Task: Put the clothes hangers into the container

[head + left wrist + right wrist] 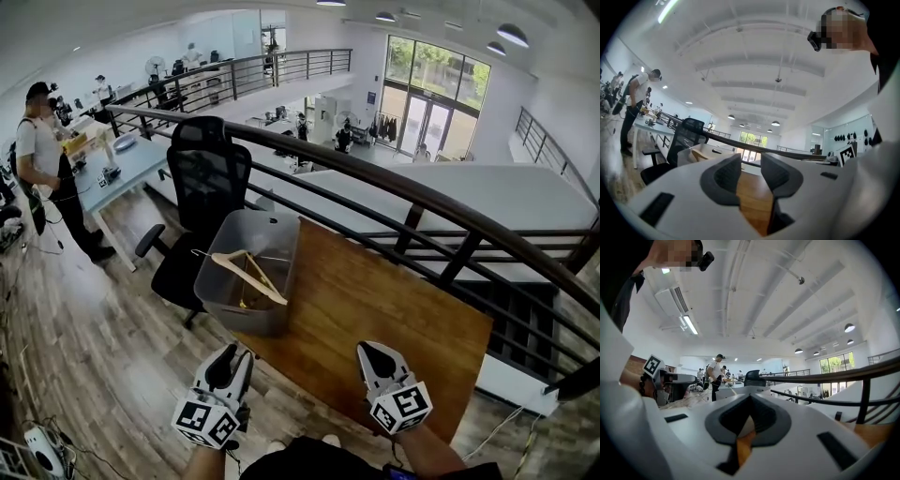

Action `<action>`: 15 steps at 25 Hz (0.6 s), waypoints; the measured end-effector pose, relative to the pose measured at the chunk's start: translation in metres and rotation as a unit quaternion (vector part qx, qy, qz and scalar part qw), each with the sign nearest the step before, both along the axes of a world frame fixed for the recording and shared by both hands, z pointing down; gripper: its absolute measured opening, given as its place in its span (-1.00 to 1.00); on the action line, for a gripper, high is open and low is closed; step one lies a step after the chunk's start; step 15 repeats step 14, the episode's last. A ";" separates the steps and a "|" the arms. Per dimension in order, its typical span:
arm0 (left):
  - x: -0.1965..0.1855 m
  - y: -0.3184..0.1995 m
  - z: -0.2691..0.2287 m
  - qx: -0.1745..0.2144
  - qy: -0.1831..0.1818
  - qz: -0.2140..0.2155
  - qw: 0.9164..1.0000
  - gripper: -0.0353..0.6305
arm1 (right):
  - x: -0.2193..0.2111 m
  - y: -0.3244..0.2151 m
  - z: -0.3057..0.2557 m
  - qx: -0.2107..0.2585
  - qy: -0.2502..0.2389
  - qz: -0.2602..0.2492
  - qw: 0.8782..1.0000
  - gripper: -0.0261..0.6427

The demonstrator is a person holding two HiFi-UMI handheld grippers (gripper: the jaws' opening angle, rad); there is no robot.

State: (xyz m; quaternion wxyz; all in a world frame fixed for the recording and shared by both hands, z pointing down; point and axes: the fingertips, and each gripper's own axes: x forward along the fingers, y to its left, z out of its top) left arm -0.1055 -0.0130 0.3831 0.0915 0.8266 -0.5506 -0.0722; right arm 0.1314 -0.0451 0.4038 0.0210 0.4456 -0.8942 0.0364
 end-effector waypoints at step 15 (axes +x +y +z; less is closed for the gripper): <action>0.005 0.008 0.006 -0.016 0.007 -0.004 1.000 -0.64 | 0.014 0.002 0.008 -0.030 -0.026 -0.002 0.999 -0.95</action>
